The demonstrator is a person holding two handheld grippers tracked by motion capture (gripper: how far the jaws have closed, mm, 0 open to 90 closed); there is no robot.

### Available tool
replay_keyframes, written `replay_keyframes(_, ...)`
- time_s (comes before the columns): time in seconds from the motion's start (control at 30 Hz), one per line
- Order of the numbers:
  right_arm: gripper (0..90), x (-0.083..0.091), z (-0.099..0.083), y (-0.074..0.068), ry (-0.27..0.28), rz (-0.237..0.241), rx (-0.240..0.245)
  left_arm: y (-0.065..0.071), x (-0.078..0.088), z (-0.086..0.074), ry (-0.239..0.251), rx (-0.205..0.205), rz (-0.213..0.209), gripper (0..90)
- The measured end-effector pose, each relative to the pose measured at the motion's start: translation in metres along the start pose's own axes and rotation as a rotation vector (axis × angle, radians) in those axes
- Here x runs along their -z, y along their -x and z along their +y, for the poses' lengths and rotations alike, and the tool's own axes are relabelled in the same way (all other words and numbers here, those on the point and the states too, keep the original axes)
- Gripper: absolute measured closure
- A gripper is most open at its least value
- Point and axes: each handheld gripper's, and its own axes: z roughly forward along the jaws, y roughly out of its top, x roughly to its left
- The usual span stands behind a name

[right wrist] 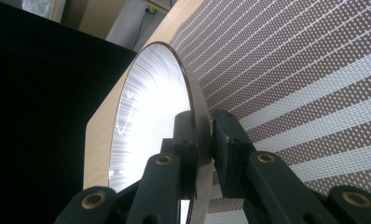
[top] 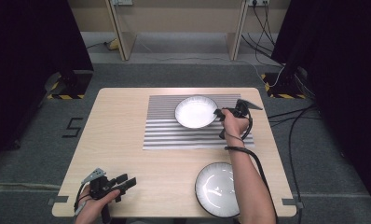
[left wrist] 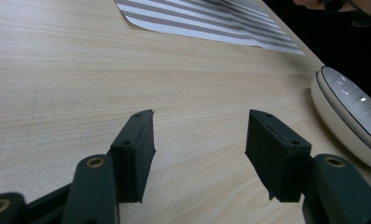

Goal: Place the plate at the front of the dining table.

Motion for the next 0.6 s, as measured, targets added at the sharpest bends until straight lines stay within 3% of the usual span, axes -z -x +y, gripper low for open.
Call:
replay_keyframes(0.23, 78.8, -0.005, -0.002, 0.003, -0.004, -0.037, 0.023, 0.0, 0.0, 0.0, 0.0, -0.001, 0.0, 41.7)
replay_keyframes(0.6, 78.5, -0.01, -0.003, 0.012, -0.001, -0.034, 0.005, -0.001, 0.0, 0.0, 0.0, 0.0, -0.002, 41.7)
